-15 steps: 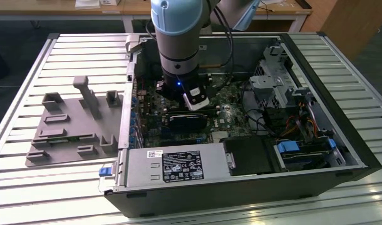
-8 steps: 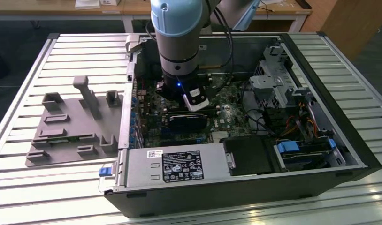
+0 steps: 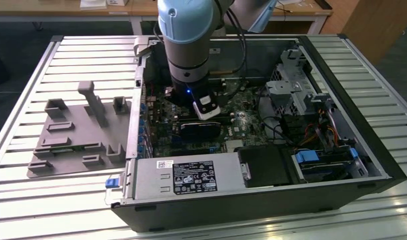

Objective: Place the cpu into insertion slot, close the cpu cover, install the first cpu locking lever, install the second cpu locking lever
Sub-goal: 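Install the second cpu locking lever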

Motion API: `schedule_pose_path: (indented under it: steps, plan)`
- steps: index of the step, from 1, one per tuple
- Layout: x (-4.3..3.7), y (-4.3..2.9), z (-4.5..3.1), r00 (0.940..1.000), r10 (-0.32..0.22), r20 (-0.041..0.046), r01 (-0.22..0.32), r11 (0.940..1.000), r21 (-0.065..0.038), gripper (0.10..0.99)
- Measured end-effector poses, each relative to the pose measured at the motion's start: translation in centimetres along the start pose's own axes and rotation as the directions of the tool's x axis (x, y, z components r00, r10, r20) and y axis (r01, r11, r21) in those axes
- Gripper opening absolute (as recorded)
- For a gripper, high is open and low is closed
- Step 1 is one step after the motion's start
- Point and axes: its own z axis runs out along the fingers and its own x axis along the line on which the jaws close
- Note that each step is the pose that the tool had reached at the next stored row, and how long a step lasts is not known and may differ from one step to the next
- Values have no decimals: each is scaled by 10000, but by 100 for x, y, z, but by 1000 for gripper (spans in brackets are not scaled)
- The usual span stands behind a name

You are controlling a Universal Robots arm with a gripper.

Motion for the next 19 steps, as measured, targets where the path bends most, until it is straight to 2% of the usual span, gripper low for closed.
schedule_pose_path:
  steps: [9,15,19]
  plan:
    - [12,-5,13,10000,5,-11,-5,10000,-78,102]
    - [6,13,-58,10000,4,-10,-5,10000,-75,102]
    - [-10,16,-76,10000,4,-10,-4,10000,-73,102]
